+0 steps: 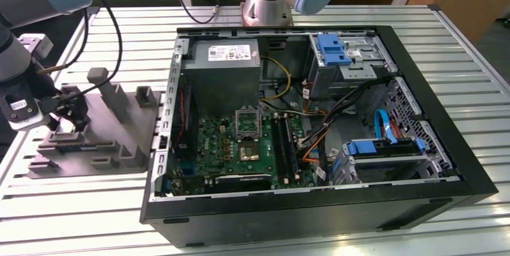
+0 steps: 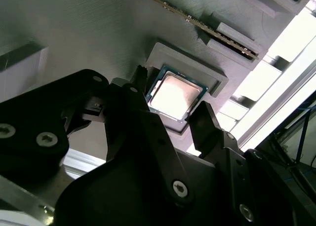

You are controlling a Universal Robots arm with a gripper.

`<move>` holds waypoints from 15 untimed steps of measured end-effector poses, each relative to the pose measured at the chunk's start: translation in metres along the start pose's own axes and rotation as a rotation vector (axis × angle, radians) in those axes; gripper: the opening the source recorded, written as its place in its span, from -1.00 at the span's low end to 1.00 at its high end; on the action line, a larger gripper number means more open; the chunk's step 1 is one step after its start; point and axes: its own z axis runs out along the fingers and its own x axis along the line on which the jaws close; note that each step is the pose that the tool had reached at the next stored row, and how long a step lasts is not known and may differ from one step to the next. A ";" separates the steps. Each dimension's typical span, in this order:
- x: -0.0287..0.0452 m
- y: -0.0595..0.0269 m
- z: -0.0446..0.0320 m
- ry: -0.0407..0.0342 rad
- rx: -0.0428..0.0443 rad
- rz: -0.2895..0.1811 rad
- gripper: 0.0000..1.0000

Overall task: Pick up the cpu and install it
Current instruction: 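Pick up the cpu and move it towards the insertion slot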

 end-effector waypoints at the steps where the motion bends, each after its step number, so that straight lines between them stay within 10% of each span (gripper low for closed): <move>1: 0.0000 0.0000 0.0000 0.0001 -0.0031 0.000 0.22; 15: 0.0017 -0.0001 0.0001 0.0001 -0.0016 -0.005 0.22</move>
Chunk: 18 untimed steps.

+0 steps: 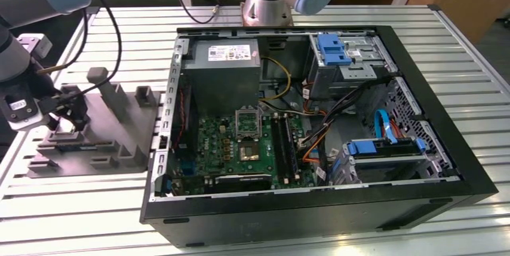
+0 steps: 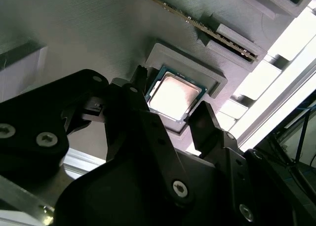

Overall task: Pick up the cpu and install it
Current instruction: 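Pick up the cpu and move it towards the insertion slot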

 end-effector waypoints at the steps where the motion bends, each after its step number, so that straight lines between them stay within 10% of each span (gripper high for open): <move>1: 0.0006 0.0000 0.0000 0.0001 0.0000 0.000 0.22; 18: 0.0018 -0.0001 -0.0002 0.0001 -0.0009 0.000 0.05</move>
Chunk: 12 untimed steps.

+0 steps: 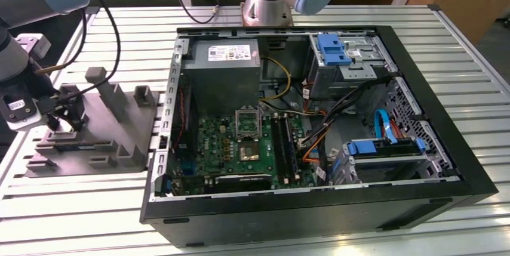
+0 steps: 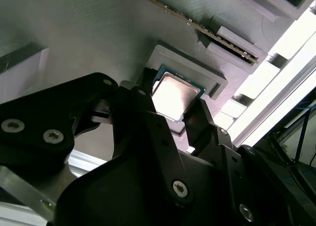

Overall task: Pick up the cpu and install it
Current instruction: 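Pick up the cpu and move it towards the insertion slot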

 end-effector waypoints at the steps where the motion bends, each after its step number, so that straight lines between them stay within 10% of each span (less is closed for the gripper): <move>1: 0.0001 0.0000 -0.0008 0.0003 0.0002 0.000 0.05; 12: 0.0018 0.0000 -0.0021 0.0004 -0.0037 0.000 0.05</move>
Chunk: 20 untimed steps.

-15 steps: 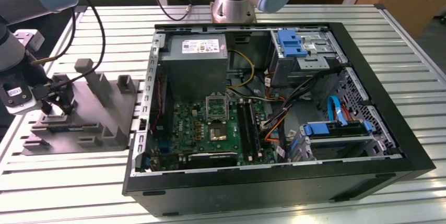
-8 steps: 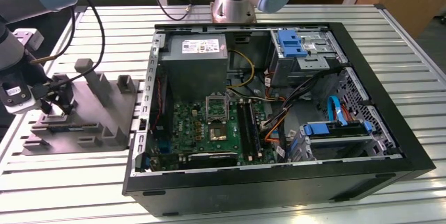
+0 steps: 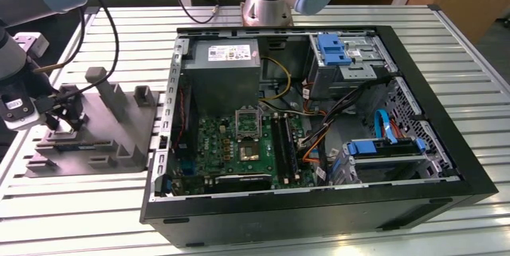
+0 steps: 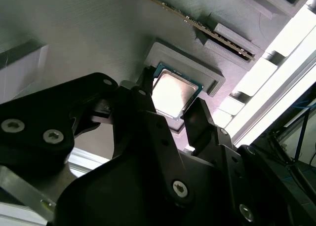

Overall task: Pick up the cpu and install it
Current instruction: 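Pick up the cpu and move it towards the insertion slot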

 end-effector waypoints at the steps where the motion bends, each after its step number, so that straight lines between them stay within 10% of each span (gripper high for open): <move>1: 0.0000 0.0000 0.0000 0.0001 0.0000 0.000 0.05; 20: 0.0000 0.0001 -0.0033 0.0000 0.0000 0.000 -0.06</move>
